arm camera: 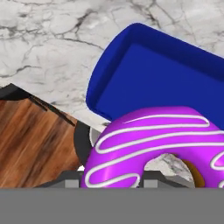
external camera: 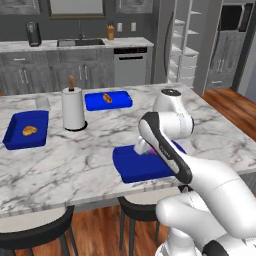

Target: Take the donuts from the fridge and place them on the empty tray on the dining counter.

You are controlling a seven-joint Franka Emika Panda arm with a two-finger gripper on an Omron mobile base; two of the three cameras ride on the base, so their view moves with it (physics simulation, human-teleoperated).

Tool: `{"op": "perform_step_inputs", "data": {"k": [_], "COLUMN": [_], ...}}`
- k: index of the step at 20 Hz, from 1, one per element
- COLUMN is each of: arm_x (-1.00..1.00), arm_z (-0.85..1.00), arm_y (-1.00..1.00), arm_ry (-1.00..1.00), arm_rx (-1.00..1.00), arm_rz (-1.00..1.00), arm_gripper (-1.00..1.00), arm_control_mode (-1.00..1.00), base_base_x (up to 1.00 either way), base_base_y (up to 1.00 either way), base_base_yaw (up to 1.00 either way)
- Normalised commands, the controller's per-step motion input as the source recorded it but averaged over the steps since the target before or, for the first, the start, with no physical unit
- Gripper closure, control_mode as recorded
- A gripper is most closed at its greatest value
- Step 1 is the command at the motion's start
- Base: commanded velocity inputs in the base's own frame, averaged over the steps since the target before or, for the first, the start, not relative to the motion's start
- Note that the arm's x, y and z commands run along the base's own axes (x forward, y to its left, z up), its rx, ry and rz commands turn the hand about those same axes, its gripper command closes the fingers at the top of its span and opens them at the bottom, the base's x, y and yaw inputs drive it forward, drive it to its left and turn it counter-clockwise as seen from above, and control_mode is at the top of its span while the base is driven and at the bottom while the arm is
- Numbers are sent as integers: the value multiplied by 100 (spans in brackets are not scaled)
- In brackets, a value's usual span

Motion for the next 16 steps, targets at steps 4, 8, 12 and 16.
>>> {"op": "perform_step_inputs", "data": {"k": [4, 8, 12, 16], "arm_x": [35, 47, 53, 45], "arm_z": [-39, -56, -54, -51], "arm_y": [0, 3, 12, 15], "arm_ry": [-2, 0, 2, 10], "arm_rx": [-5, -3, 0, 0], "arm_rz": [0, 0, 0, 0], "arm_gripper": [100, 100, 100, 100], "arm_control_mode": [-100, -100, -100, -100], "base_base_x": [0, 0, 0, 0], "base_base_y": [0, 0, 0, 0], "base_base_yaw": [0, 0, 0, 0]}}
